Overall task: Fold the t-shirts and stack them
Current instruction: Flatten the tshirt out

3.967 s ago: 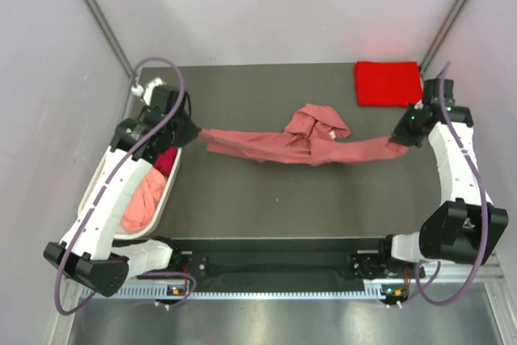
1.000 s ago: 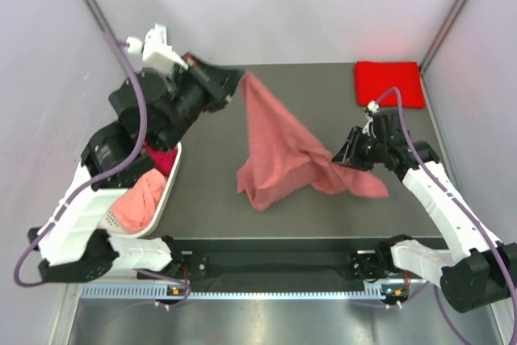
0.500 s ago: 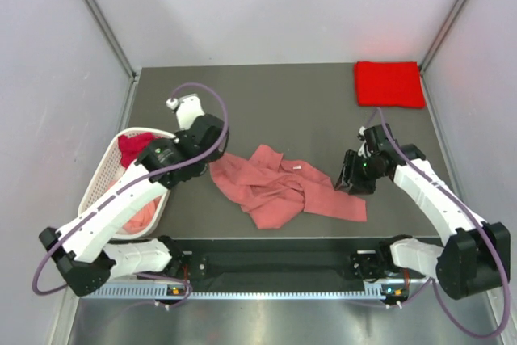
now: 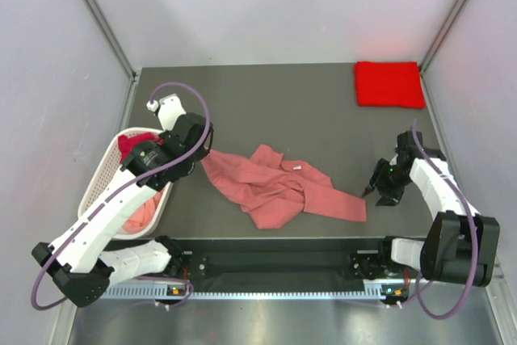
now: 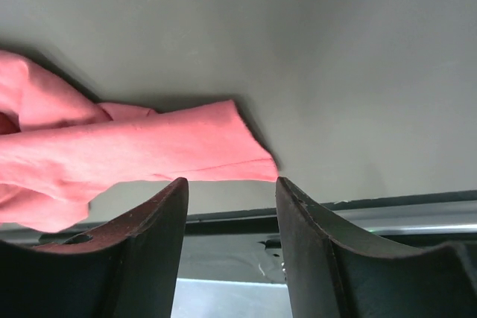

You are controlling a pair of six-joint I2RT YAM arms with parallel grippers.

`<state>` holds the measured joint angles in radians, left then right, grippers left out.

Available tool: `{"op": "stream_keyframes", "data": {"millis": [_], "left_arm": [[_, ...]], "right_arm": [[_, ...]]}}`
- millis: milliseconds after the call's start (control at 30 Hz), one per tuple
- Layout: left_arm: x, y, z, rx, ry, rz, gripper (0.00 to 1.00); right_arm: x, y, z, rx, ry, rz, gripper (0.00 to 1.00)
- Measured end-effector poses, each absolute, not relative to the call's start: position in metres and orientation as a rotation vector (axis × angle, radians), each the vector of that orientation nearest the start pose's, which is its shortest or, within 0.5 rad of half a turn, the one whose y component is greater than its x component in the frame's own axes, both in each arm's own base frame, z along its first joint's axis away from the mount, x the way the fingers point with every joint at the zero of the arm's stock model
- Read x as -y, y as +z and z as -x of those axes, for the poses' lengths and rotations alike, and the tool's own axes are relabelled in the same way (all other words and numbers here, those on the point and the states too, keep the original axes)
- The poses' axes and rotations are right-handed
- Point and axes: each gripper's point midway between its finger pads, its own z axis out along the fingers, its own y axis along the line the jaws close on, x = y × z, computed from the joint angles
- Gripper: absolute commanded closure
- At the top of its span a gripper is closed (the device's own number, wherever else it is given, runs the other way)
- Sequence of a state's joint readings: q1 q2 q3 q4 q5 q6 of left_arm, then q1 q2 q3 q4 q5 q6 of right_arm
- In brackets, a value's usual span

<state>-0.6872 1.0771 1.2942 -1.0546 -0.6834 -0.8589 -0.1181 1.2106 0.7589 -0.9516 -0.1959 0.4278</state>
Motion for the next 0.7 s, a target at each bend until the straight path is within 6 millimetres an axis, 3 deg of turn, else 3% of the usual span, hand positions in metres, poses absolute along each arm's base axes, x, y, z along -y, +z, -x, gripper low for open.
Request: {"op": "stream_keyframes", "data": {"millis": [267,433,533,633,700], "left_arm": [[0.104,0.265,-0.258,-2.151,-0.065,0.460,1.00],[0.112,0.256,-0.258,-2.187,-0.094,0.442,1.00],[0.115,0.253,-0.256,-2.202,-0.108,0.435,1.00],[0.117,0.252,-0.256,-2.212,-0.118,0.430,1.00],[0.118,0.250,-0.256,-2.218,-0.117,0.428,1.00]], "right_arm": [[-0.044,0.034,-0.178,-2.984,0.385,-0.748,0.54],[-0.090,0.025,-0.186,-3.044,0.472,-0.527,0.60],[-0.123,0.034,-0.198,-3.028,0.538,-0.401,0.60],[-0.154,0.056,-0.220,-2.948,0.652,-0.324,0.60],[-0.162,0.067,-0.230,-2.905,0.696,-0.307,0.57]]}}
